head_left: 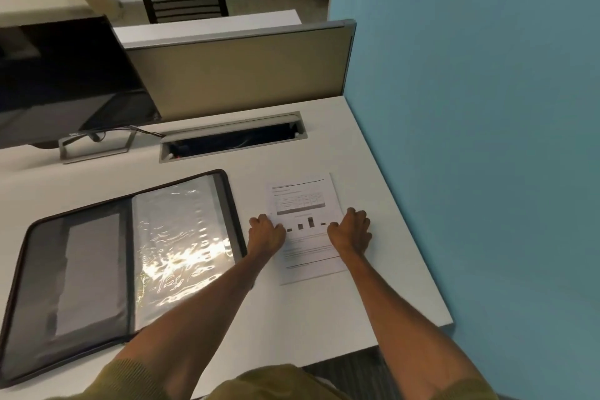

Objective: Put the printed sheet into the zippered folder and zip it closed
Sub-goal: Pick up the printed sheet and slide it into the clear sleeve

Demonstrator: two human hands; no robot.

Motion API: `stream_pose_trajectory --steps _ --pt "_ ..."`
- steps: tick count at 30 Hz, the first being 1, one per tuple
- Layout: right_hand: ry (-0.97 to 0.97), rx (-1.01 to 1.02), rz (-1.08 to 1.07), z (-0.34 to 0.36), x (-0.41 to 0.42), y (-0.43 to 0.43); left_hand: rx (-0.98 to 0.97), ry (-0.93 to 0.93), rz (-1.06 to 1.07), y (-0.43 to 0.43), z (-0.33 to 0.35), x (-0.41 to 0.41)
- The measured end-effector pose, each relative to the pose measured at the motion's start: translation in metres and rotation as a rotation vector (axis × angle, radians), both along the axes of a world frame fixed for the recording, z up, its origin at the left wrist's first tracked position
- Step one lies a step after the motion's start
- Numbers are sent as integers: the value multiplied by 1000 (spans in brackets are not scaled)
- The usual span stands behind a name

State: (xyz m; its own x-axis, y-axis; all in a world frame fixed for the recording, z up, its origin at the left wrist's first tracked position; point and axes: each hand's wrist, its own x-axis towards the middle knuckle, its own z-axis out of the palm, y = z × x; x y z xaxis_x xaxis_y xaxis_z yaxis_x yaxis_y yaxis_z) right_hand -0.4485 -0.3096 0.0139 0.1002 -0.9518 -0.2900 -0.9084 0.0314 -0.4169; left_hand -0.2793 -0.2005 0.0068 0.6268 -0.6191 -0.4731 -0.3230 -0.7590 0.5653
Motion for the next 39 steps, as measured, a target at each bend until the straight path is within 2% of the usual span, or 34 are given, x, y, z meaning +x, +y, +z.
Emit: stream_pose_trajectory --steps 6,10,13,19,25,31,36,39 --pt "-70 75 -60 -3 9 -9 -6 73 103 -9 -6 0" --pt "-141 136 -173 -1 15 -17 -59 169 211 -7 -8 12" --pt "-137 181 -179 -1 18 -18 -94 250 263 -6 -7 21" --pt "-293 227 -161 3 26 -18 -139 375 252 -6 -4 30" --pt "-366 237 -200 17 35 -13 -187 442 169 -6 0 41" --pt "-558 197 -130 27 47 -14 -302 340 123 -2 22 46" --pt "-699 107 -121 48 64 -20 -543 261 93 -3 57 51" --pt "-840 13 -116 63 75 -29 -697 223 154 -8 79 56"
